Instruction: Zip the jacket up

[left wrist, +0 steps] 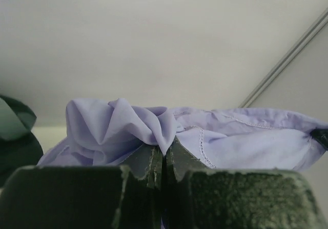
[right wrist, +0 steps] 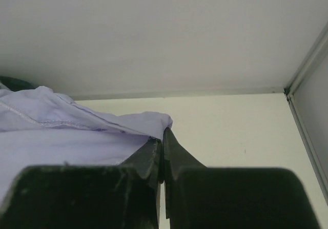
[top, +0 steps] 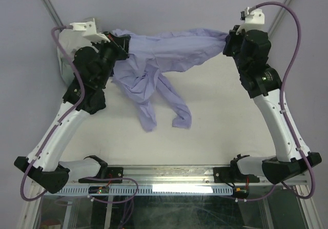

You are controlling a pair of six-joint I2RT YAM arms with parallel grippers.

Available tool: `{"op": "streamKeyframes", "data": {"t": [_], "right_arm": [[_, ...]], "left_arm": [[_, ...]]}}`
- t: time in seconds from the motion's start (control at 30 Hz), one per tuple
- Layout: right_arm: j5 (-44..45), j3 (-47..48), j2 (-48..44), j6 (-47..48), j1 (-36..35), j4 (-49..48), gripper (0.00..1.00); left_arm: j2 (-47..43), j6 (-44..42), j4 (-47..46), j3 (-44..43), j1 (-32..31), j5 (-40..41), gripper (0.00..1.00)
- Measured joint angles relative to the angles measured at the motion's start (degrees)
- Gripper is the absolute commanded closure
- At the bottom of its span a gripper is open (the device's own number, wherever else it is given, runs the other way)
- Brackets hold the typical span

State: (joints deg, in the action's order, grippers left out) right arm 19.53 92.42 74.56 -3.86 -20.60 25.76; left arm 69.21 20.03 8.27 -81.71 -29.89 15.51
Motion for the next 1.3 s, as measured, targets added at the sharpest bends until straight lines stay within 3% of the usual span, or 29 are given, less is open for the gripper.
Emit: {"op": "streamKeyframes", "data": {"t": [0.2,0.4,0.53,0.73,0.83,1.1,1.2,1.3], "right_arm": [[-6.69,-0.22,-5.09,0.81,0.00,0.44,1.00],[-6.93,-8.48,-8.87,0.79,0.00,0.42,1.00],[-3.17,-11.04,-5.64,0.85,0.79,0.39,1.00],[0.90,-9.94,3.63,0.96,5.88,-0.07,1.00],[1.97,-4.79,10.45,0.74,9.49,0.70,0.99],[-1.53,7.52,23.37,-1.46,12.72,5.38,0.51],[-5.51,3.69,22.67,-2.99,12.17,6.27,0.39],[-9.73,-6.51,18.60,-4.70,11.76,5.86,0.35]], "left_arm": [[-5.92,-1.33,3.23,-1.44,-0.04,-1.01,0.93],[-8.11,1.79,3.96,6.34,-0.04,-7.15,0.60],[-5.51,3.56,5.38,12.28,-0.04,-9.16,0.45],[-4.52,5.22,8.15,19.06,1.90,-7.89,0.39],[-4.74,6.60,8.26,22.23,5.46,-7.74,0.35],[-4.17,9.46,8.66,28.55,8.90,-9.81,0.30],[-3.72,10.64,8.74,30.88,8.87,-12.57,0.28],[-3.76,12.28,8.68,33.22,8.13,-14.97,0.27]]}}
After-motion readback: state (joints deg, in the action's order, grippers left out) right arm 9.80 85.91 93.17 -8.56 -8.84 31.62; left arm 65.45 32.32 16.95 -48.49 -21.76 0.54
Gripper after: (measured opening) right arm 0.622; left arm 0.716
